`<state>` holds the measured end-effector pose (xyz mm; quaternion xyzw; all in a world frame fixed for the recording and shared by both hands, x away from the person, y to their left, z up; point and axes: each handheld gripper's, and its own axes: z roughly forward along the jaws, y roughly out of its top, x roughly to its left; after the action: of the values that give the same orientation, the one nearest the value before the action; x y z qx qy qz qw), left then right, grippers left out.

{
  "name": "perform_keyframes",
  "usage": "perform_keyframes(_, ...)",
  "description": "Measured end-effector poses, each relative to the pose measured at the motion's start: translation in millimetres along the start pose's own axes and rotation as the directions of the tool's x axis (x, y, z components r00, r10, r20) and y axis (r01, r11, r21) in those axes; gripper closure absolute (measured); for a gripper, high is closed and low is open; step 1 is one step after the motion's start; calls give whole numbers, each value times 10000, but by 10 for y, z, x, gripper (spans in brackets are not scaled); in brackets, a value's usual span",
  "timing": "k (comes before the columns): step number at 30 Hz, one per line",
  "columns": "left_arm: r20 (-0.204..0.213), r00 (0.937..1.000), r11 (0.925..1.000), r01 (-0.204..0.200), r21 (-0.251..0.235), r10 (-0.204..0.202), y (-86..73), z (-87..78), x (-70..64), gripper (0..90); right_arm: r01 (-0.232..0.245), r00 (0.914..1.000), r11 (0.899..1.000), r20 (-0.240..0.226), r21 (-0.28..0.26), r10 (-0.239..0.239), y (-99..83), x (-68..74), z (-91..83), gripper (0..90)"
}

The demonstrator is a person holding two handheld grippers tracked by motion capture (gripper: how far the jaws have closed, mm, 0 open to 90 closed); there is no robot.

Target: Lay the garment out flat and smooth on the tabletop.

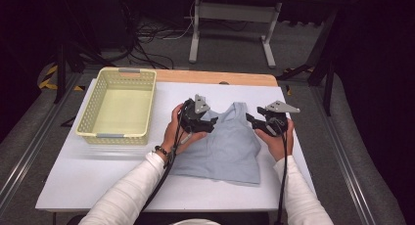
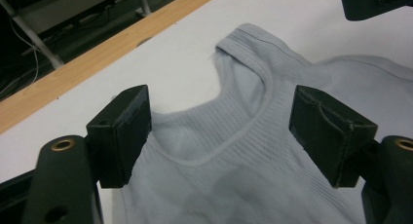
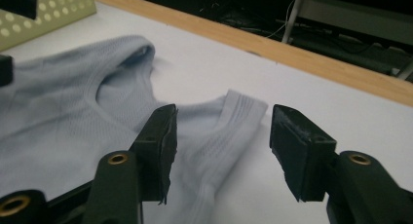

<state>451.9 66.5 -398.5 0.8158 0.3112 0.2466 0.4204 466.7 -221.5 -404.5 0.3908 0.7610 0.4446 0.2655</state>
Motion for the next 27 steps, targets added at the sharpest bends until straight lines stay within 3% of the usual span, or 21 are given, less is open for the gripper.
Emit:
perform_keyframes(5, 87, 9981, 9981, -604, -95, 605, -174, -177, -123, 214, -229, 9997, 9984, 1, 519, 230, -207, -44, -82, 450)
perform_keyframes(9, 310, 9942, 9945, -1037, 115, 1033, -346, -318, -217, 205, -348, 9994, 9940, 5, 1035, 349, -373, -67, -129, 450)
perform_keyframes(12, 545, 9909, 9918, -1247, 284, 1230, -478, -444, -269, 180, -888, 9953, 9872, -274, 1326, 932, -452, -96, -137, 450)
perform_keyframes(15, 824, 9868, 9891, -1429, 367, 1396, -634, -593, -299, 170, -794, 9967, 9825, -41, 1685, 813, -502, -104, -139, 453)
perform_keyframes(18, 1180, 9808, 9858, -1616, 454, 1553, -802, -728, -331, 164, -569, 9978, 9790, -228, 1958, 626, -550, -77, -145, 456)
perform_keyframes(20, 1528, 9734, 9808, -1827, 681, 1707, -918, -799, -342, 202, -469, 9980, 9809, -335, 1886, 542, -548, -43, -193, 464)
perform_keyframes(23, 1944, 9668, 9764, -1888, 1052, 1660, -1052, -835, -357, 226, -457, 9979, 9847, -385, 1683, 529, -545, 8, -279, 467)
perform_keyframes(27, 2037, 9646, 9702, -1978, 1400, 1673, -1173, -850, -362, 246, -286, 9965, 9813, -716, 1901, 429, -622, 111, -310, 473)
